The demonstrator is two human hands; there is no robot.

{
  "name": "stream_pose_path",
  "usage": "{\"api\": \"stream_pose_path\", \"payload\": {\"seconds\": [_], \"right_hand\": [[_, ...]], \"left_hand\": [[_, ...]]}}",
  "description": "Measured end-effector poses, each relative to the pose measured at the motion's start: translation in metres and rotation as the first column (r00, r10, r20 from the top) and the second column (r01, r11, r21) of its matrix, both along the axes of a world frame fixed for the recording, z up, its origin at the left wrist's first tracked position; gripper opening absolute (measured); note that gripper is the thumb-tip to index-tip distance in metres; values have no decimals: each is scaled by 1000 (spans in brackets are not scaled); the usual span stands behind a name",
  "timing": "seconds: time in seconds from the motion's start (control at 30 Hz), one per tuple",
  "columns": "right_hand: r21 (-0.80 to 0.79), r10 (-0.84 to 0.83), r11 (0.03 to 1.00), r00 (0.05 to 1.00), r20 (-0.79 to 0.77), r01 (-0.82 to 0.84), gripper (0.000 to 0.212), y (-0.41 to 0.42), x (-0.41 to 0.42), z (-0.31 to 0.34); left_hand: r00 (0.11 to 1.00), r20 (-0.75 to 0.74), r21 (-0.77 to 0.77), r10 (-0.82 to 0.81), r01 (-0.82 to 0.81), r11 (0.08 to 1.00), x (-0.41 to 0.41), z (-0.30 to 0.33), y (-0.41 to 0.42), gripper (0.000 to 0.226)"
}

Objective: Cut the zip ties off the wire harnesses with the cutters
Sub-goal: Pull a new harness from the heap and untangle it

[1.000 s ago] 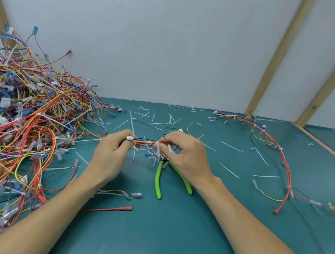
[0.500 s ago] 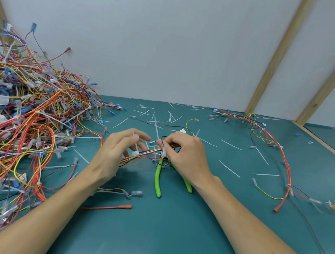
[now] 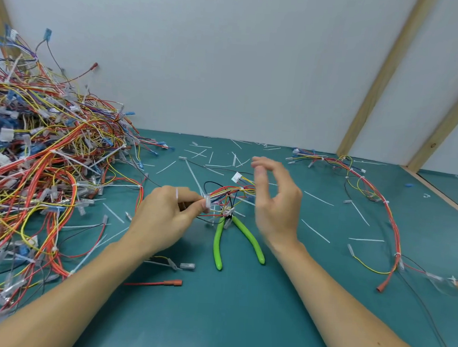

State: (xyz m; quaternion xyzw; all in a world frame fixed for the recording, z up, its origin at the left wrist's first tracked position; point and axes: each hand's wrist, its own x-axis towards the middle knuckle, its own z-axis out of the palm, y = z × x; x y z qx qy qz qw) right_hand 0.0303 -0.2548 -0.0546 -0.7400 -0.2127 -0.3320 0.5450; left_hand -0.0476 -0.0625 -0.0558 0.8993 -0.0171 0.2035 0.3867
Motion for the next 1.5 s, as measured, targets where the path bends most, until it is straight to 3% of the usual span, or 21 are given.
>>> {"api": "stream_pose_path", "payload": {"seconds": [0.1, 0.17, 0.37, 0.5, 0.7, 0.93, 1.3, 1.5], "right_hand": [[184, -3, 982, 989, -149, 31, 22, -8, 8, -1], [211, 13, 977, 977, -214, 33, 21, -12, 11, -3], [-100, 41, 994, 994, -102, -51, 22, -11, 4, -3], [-200, 140, 971, 990, 21, -133, 23, -3, -8, 1], [-316, 172, 940, 977, 122, -126, 19, 1, -9, -1], [-282, 146, 953, 985, 96, -114, 7, 0, -4, -4], [-246, 104, 964, 994, -20, -105, 10, 3, -3, -4], [-242, 98, 965, 995, -29, -102, 7, 0, -4, -2]], "left_hand": [[1000, -18, -66, -22, 21, 998, 0, 1, 2, 22], [999, -11, -108, -42, 41, 993, 0, 2, 4, 24], [986, 162, -57, -49, 58, 997, -1, 8, 16, 31], [975, 215, -124, -49, 78, 989, 0, 6, 16, 31], [969, 235, -223, -77, 131, 966, 3, 3, 14, 30], [972, 229, -305, -43, 114, 945, 3, 1, 17, 35], [976, 217, -166, -28, 65, 984, 0, 3, 13, 31], [982, 176, -270, -68, 114, 956, 1, -1, 13, 31]]}}
